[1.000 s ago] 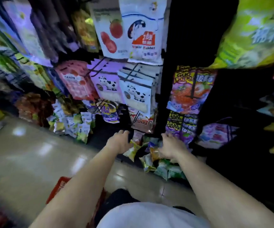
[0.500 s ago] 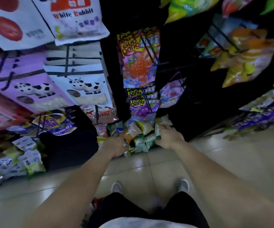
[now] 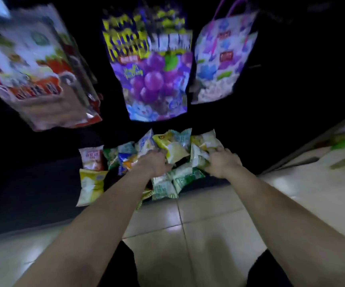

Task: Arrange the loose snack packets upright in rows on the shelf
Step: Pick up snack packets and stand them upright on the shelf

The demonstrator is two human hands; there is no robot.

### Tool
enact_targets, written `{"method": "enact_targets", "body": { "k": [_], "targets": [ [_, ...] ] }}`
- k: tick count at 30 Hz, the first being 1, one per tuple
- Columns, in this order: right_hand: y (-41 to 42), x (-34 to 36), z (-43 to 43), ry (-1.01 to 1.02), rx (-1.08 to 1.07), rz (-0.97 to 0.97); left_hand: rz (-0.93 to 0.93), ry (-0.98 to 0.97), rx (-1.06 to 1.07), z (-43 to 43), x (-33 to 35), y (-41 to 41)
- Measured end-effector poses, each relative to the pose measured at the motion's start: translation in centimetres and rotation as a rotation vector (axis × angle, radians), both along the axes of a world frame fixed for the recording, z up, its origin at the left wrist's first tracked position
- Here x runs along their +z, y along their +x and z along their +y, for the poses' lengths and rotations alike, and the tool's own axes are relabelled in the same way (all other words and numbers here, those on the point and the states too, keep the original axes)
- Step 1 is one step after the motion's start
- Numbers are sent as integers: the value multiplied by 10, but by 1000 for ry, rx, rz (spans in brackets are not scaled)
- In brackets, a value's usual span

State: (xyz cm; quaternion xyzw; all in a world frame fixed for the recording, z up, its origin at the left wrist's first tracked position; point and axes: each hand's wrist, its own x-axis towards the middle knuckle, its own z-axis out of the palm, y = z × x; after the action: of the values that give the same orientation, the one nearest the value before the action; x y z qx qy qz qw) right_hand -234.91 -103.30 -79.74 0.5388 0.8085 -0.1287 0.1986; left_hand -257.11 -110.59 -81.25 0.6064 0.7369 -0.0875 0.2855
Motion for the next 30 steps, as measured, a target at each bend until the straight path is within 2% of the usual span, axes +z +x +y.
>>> {"method": "enact_targets", "body": {
  "k": [3, 6, 11, 16, 22, 25, 30],
  "targets": [
    [8, -51, 4, 20, -37, 27, 52, 86, -4, 2, -47, -1],
    [14, -74, -7, 18, -52, 77, 63, 153, 24, -16, -66, -2],
    [27, -76, -47, 2, -68, 109, 85, 127, 38, -59, -66, 5],
    [43, -68, -71, 28, -121, 195, 107, 193, -20, -74, -56, 17],
    [79, -91, -54, 20, -201, 281, 145, 278, -58, -35, -62, 39],
    [87, -115, -21, 0, -235, 287, 133, 297, -31, -7, -80, 49],
    [85, -170, 51, -43, -316, 310, 171, 253, -125, 62, -119, 60]
  ]
}}
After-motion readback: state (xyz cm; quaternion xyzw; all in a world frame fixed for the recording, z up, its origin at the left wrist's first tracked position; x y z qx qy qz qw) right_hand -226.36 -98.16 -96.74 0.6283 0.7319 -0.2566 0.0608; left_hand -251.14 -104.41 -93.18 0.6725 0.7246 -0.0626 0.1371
